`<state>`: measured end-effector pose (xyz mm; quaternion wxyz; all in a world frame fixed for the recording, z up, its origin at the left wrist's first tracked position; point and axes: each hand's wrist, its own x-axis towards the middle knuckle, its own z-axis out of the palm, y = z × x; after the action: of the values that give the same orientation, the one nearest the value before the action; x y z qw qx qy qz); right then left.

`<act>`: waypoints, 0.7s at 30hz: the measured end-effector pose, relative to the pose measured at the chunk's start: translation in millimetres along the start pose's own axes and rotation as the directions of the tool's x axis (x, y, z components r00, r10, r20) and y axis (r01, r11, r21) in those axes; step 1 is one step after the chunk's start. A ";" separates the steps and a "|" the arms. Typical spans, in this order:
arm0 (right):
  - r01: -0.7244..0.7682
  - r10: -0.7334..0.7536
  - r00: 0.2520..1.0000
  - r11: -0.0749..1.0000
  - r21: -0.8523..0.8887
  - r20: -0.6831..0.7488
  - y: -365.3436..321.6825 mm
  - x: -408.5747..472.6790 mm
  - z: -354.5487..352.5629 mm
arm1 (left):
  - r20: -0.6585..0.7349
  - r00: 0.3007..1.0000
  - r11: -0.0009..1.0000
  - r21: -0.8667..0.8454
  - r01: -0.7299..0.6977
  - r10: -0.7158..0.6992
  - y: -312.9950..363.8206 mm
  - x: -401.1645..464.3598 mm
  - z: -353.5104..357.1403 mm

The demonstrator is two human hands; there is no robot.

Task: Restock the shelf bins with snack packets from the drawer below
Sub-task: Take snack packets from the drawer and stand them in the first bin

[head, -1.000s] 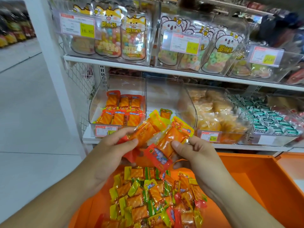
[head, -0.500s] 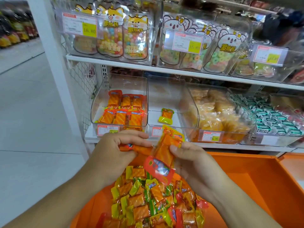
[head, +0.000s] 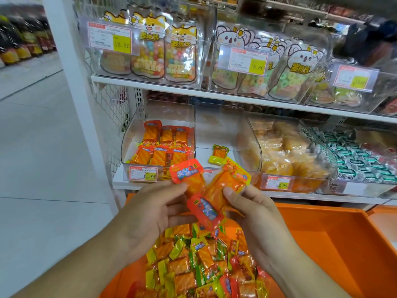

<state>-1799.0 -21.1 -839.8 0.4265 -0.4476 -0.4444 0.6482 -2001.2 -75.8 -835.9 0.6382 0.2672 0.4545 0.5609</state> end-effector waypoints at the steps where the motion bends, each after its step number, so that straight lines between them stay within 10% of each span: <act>1: 0.025 -0.025 1.000 0.999 0.043 -0.007 -2.3 0.6 -1.2 | -0.024 1.000 0.998 0.057 -0.009 0.010 -1.4 0.5 0.7; 6: 0.033 -0.033 0.999 0.986 0.164 -0.001 -14.9 3.8 -6.2 | -0.061 0.998 0.988 0.152 0.019 -0.010 -7.8 1.1 3.4; 12: 0.129 -0.138 0.985 0.987 -0.097 -0.101 -11.6 -0.6 -0.4 | 0.085 0.996 0.969 0.247 0.013 -0.035 -4.1 -11.2 9.5; 21: 0.121 -0.135 0.991 0.837 -0.533 0.012 -9.8 0.1 -3.3 | -0.110 0.987 0.893 0.446 -0.056 0.117 -6.9 -2.9 2.8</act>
<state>-1794.3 -18.1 -831.1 0.3338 -0.5260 -0.6300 0.4637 -1995.3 -79.7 -839.7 0.5035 0.3869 0.5992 0.4876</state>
